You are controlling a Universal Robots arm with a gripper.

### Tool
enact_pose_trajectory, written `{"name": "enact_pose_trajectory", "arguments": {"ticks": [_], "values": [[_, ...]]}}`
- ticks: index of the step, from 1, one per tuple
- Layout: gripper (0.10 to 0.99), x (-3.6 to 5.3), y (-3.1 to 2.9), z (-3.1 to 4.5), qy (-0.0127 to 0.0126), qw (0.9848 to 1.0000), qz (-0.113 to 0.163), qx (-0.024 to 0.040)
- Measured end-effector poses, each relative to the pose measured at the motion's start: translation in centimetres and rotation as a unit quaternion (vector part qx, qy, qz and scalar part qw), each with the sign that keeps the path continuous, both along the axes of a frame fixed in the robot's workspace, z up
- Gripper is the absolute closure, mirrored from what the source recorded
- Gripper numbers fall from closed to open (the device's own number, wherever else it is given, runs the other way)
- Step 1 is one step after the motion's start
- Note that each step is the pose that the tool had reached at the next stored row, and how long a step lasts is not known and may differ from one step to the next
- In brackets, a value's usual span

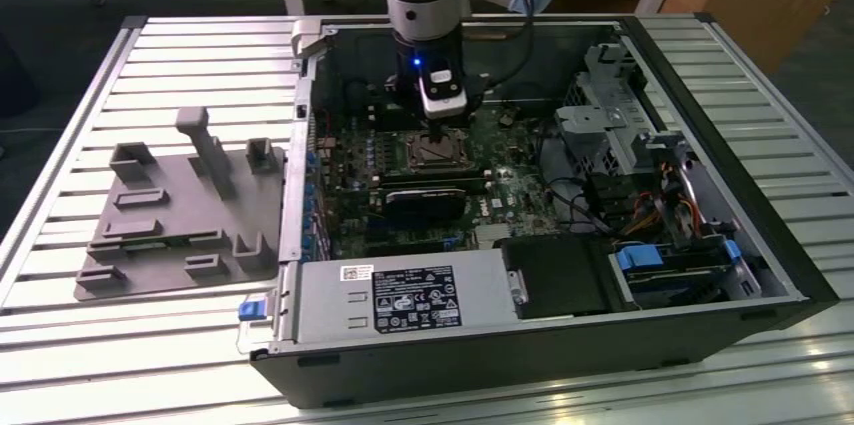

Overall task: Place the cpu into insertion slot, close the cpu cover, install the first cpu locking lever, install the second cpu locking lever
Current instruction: 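Install the first cpu locking lever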

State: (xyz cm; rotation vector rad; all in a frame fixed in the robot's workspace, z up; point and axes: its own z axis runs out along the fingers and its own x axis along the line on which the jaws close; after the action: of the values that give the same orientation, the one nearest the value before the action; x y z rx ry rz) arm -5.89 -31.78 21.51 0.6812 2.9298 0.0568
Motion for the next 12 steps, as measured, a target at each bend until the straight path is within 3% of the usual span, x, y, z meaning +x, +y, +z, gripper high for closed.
{"name": "enact_pose_trajectory", "arguments": {"ticks": [7,12], "values": [[0.984,-0.01,-0.75,-0.02,0.0,1.0,0.002,0.0],[0.984,-0.01,-0.79,-0.08,0.0,0.9995,0.032,-0.0002]]}}
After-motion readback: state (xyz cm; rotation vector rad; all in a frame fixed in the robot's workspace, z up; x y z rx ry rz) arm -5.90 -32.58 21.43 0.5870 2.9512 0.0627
